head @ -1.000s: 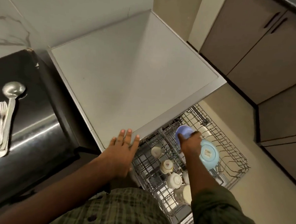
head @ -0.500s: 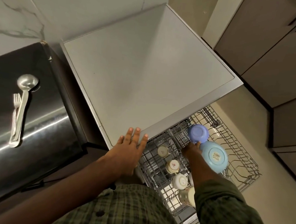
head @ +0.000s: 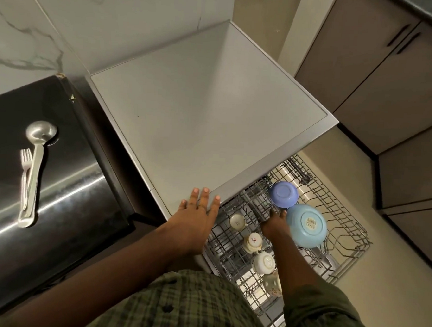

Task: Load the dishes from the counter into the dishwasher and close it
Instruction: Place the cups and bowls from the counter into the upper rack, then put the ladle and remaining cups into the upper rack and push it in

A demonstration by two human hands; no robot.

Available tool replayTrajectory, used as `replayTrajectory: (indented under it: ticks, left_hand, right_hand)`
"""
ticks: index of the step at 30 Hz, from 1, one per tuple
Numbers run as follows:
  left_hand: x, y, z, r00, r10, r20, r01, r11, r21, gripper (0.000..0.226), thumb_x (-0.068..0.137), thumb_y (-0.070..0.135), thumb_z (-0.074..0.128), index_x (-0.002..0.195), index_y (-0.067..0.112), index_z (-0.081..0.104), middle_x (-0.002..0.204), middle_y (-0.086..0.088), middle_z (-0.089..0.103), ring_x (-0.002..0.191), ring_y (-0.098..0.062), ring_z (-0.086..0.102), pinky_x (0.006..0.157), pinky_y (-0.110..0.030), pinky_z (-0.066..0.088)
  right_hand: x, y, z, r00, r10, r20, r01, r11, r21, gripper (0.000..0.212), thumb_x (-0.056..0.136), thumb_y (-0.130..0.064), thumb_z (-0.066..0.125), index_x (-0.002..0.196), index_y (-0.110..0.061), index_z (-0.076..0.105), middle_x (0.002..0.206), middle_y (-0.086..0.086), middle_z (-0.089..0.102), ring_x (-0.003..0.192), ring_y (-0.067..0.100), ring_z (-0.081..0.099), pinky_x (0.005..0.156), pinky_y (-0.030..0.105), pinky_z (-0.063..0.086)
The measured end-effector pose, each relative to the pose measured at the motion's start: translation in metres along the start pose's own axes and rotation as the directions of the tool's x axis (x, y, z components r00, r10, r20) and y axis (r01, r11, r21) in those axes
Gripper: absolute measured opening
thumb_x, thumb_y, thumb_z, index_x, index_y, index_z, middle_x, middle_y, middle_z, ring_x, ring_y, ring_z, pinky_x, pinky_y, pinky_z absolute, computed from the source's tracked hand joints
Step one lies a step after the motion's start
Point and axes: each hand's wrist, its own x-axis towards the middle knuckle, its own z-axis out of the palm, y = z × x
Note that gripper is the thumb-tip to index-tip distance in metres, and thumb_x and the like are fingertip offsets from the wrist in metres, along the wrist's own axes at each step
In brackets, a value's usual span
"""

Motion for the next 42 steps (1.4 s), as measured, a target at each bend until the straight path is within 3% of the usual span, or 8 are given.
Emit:
replayTrajectory:
  ticks: [7,12,16,18,21,34,39,42]
  left_hand:
    - [-0.001,-0.003,-0.001,0.999,0.04,-0.028,-0.041,0.999,-0.033,0.108,0.102,0.034,0.061,0.158,0.018,-0.03,0.162,-0.02,-0.034,0.153,-0.043,-0.025,0.128,-0.058,0.004]
    - [-0.001,-0.014,-0.002,0.991,0.127,-0.047,-0.132,0.981,-0.142,0.109,0.101,0.032,0.064,0.159,0.021,-0.027,0.163,-0.014,-0.035,0.152,-0.037,-0.028,0.129,-0.055,0.002]
    - [-0.001,-0.026,0.005,0.976,0.196,-0.099,-0.212,0.955,-0.207,0.106,0.098,0.039,0.065,0.164,0.024,-0.017,0.165,-0.009,-0.03,0.153,-0.033,-0.026,0.128,-0.053,0.002]
    - [0.0,-0.038,0.004,0.945,0.269,-0.186,-0.31,0.919,-0.243,0.086,0.095,0.039,0.066,0.165,0.024,0.017,0.172,-0.013,0.011,0.158,-0.034,0.014,0.128,-0.054,0.021]
    - [-0.02,-0.065,-0.001,0.931,0.221,-0.292,-0.312,0.895,-0.318,0.033,0.092,0.036,0.057,0.114,0.014,0.068,0.115,-0.011,0.071,0.103,-0.029,0.067,0.095,-0.047,0.054]
    - [-0.109,-0.173,0.102,0.609,-0.496,-0.619,-0.053,0.753,-0.656,0.035,0.096,0.025,0.06,0.13,0.027,0.064,0.131,0.012,0.065,0.122,-0.009,0.057,0.107,-0.033,0.047]
    - [-0.115,-0.176,0.092,0.659,-0.489,-0.571,-0.057,0.725,-0.687,0.04,0.093,0.015,0.054,0.129,0.025,0.067,0.128,0.007,0.069,0.118,-0.014,0.063,0.102,-0.03,0.05]
    - [-0.119,-0.183,0.09,0.541,-0.645,-0.54,0.031,0.657,-0.753,0.036,0.099,0.022,0.047,0.131,0.029,0.06,0.125,0.006,0.068,0.114,-0.014,0.063,0.097,-0.037,0.053]
  right_hand:
    - [-0.061,-0.032,-0.019,0.95,-0.111,-0.291,0.184,0.954,0.238,0.05,0.093,-0.015,0.059,0.143,-0.009,0.056,0.138,0.017,0.063,0.126,0.037,0.06,0.098,0.043,0.052]
    - [-0.129,-0.081,-0.048,0.767,-0.151,-0.623,0.52,0.715,0.467,0.02,0.1,-0.019,0.061,0.113,-0.026,0.073,0.099,-0.012,0.076,0.09,0.009,0.072,0.076,0.031,0.058]
    - [-0.171,-0.122,-0.057,0.592,-0.438,-0.677,0.767,0.564,0.306,0.019,0.099,-0.012,0.063,0.113,-0.021,0.072,0.102,-0.012,0.072,0.091,0.007,0.068,0.075,0.023,0.054]
    - [-0.186,-0.141,-0.052,0.502,-0.59,-0.632,0.836,0.517,0.182,0.02,0.099,-0.011,0.06,0.114,-0.02,0.071,0.105,-0.01,0.071,0.094,0.005,0.065,0.081,0.023,0.052]
    - [-0.199,-0.163,-0.038,0.416,-0.708,-0.57,0.892,0.441,0.102,0.026,0.098,-0.009,0.057,0.115,-0.019,0.073,0.109,-0.008,0.072,0.1,0.007,0.065,0.089,0.03,0.053]
    - [-0.243,-0.279,-0.01,0.303,-0.953,-0.028,0.953,0.302,0.017,0.044,0.104,-0.035,0.052,0.148,-0.035,0.051,0.147,-0.014,0.056,0.133,0.002,0.052,0.11,0.031,0.047]
    - [-0.258,-0.339,0.005,0.534,-0.772,0.344,0.83,0.401,-0.389,0.091,0.101,-0.046,0.058,0.166,-0.019,0.0,0.173,0.006,0.003,0.152,0.03,0.032,0.116,0.046,0.038]
    - [-0.262,-0.352,0.004,0.584,-0.729,0.357,0.782,0.387,-0.489,0.098,0.099,-0.049,0.061,0.165,-0.016,-0.004,0.173,0.008,0.001,0.15,0.033,0.035,0.112,0.047,0.04]
